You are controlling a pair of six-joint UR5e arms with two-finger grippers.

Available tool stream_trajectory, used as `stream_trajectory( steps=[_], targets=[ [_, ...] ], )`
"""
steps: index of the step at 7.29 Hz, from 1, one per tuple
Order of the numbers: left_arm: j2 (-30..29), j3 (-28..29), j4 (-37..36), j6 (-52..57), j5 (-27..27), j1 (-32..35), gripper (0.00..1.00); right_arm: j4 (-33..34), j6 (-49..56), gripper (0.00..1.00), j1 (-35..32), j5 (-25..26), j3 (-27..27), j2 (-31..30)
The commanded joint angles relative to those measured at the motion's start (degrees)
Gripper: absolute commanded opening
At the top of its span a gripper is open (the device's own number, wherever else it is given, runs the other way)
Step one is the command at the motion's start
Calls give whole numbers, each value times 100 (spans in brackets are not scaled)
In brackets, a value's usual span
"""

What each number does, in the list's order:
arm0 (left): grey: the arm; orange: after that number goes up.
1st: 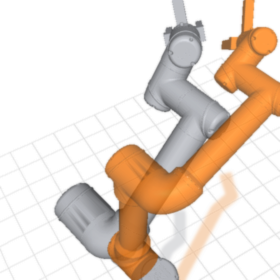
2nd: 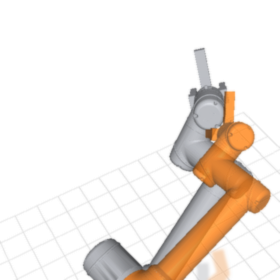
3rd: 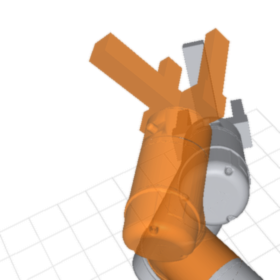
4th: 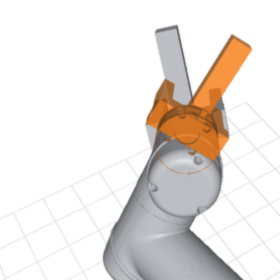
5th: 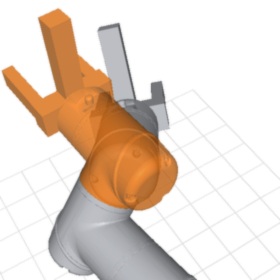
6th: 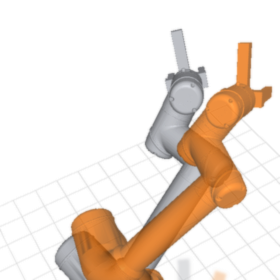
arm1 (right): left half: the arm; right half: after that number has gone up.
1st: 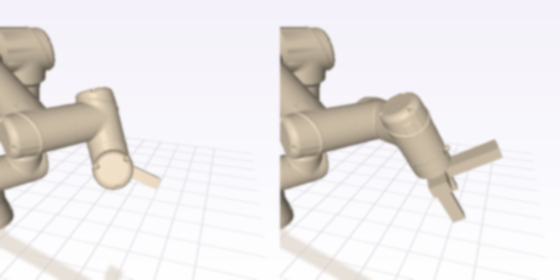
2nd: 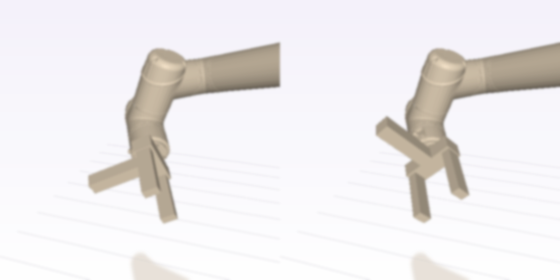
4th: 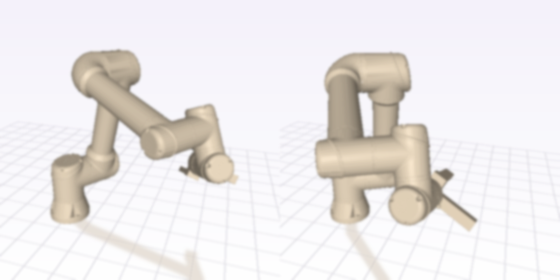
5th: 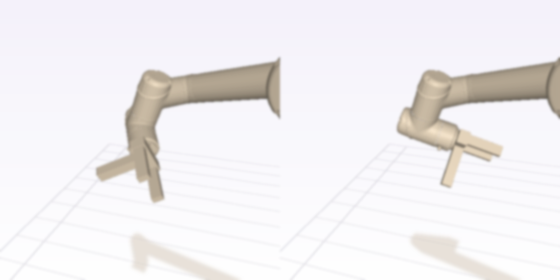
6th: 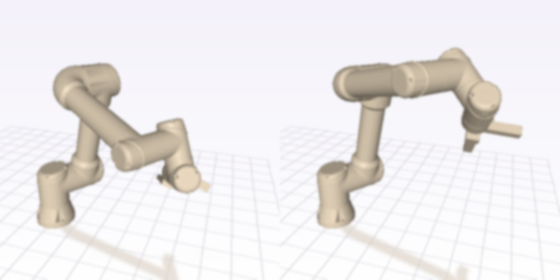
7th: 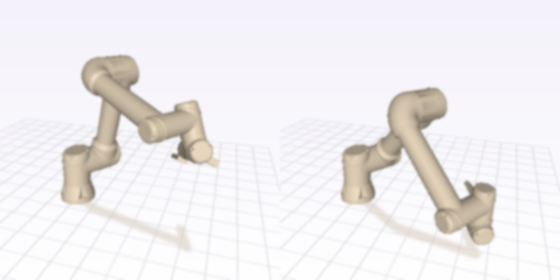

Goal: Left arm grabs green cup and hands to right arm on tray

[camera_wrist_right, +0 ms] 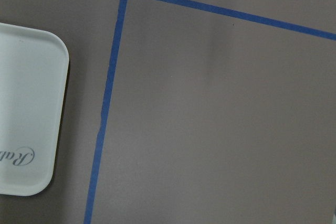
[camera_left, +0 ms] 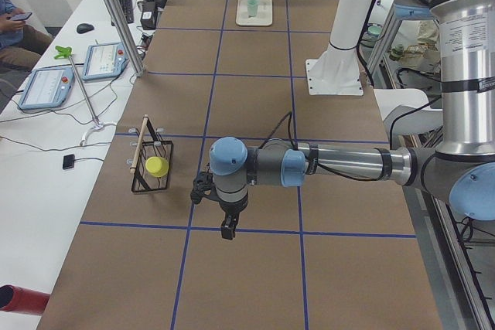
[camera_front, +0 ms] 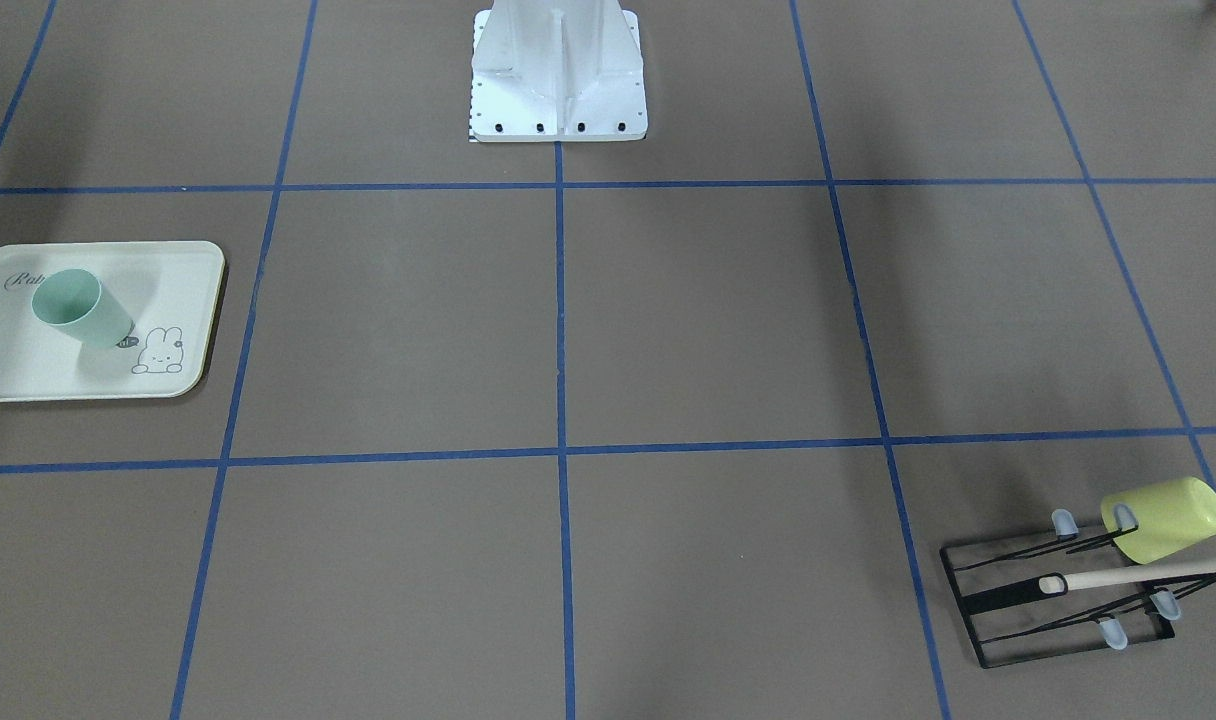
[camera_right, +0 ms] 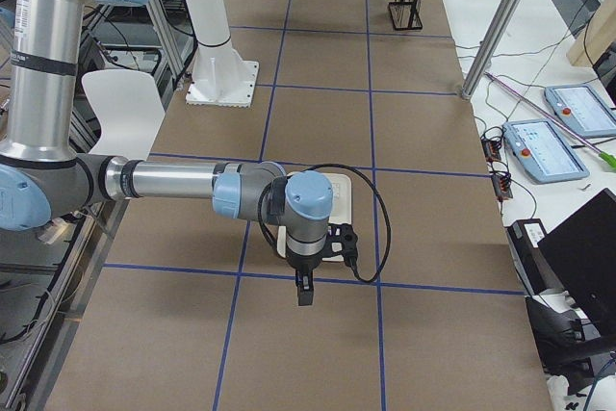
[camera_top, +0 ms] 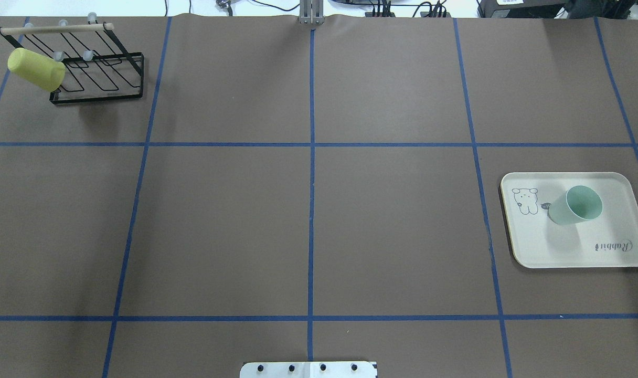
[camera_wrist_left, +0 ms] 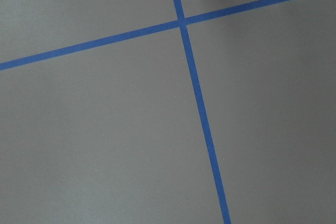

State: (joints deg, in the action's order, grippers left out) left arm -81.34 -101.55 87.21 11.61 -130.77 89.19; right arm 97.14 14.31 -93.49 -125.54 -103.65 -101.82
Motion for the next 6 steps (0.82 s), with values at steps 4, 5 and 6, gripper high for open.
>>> stream_trajectory(
  steps=[4, 5, 6],
  targets=[
    [4, -66, 50, -36, 17, 28, 100, -20, 80, 100, -3, -15, -23, -5],
    [-5, -75, 50, -28, 26, 28, 100, -20, 80, 100, -3, 20, -24, 4],
    [-5, -75, 50, -28, 34, 19, 100, -20, 63, 100, 6, -23, -24, 4]
  ],
)
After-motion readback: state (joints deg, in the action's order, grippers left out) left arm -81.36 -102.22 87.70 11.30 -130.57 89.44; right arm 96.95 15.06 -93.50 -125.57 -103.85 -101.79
